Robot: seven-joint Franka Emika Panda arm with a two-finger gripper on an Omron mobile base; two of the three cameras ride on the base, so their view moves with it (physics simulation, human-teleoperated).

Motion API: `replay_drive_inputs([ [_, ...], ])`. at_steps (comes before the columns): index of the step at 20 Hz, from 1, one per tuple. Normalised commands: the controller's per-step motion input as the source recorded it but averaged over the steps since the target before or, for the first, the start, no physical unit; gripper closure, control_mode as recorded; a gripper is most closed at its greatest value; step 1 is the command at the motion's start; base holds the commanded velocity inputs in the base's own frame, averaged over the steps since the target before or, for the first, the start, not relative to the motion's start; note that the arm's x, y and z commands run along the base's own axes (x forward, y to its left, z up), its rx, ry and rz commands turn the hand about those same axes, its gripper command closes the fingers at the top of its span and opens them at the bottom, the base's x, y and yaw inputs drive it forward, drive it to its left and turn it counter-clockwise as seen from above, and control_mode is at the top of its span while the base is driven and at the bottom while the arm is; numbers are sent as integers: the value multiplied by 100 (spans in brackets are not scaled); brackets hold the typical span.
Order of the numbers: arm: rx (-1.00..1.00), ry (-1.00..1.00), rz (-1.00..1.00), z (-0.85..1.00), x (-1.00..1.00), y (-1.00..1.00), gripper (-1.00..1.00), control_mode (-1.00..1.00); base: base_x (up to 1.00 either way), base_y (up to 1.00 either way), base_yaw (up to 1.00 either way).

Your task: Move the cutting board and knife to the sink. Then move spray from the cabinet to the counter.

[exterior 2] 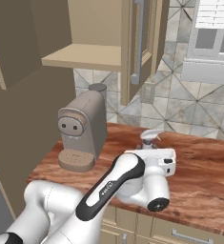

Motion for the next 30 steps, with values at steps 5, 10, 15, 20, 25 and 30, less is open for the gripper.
replay_drive_inputs([
  [5,11,0,0,-35,0,-4,100,-100,0,0,0],
  [10,3,3,0,-34,0,0,100,-100,0,0,0],
  [15,0,0,0,-23,0,0,100,-100,0,0,0],
  [20,0,0,0,-19,0,0,100,-100,0,0,0],
  [25,0,0,0,-24,0,0,100,-100,0,0,0],
  [30,0,2,0,-29,0,0,100,-100,0,0,0],
])
